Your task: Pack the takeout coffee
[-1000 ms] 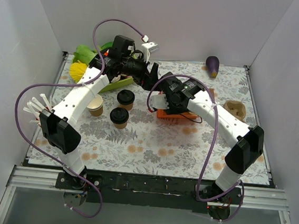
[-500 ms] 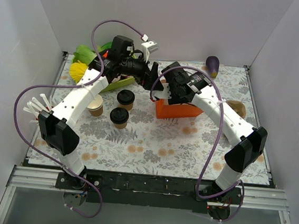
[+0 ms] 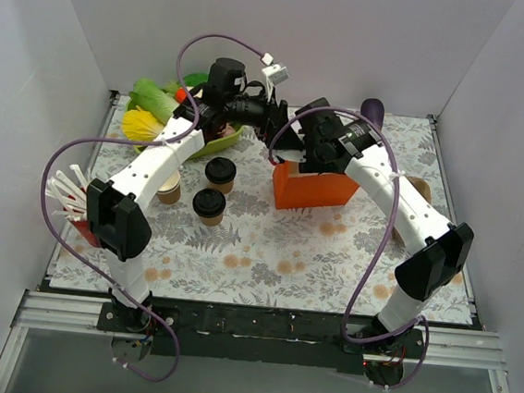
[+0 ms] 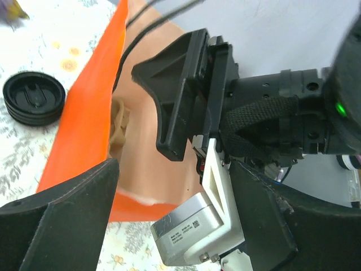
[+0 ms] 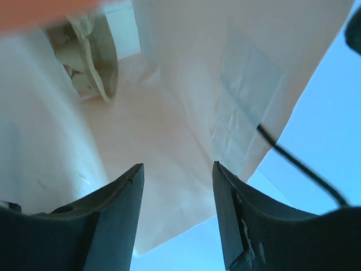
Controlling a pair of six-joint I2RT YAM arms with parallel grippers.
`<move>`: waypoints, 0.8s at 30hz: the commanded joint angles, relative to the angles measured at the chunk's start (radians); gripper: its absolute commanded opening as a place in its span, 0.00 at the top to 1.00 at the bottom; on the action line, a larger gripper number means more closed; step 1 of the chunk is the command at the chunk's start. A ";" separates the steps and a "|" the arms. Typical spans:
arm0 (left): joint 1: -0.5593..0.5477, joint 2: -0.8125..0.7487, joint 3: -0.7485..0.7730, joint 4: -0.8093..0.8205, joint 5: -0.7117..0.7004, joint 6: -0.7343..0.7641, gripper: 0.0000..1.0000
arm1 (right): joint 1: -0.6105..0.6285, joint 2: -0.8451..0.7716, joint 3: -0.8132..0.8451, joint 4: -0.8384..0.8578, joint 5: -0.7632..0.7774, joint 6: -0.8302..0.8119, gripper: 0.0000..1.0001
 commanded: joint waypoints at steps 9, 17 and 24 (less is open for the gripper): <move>0.003 -0.219 -0.195 0.490 -0.070 -0.063 0.15 | -0.192 -0.103 0.066 0.195 -0.406 0.170 0.40; 0.001 -0.143 -0.174 0.354 -0.202 0.015 0.17 | -0.279 -0.283 0.002 0.403 -0.711 0.349 0.36; -0.002 0.052 -0.024 0.317 -0.167 0.031 0.20 | -0.313 -0.390 -0.098 0.617 -0.604 0.513 0.32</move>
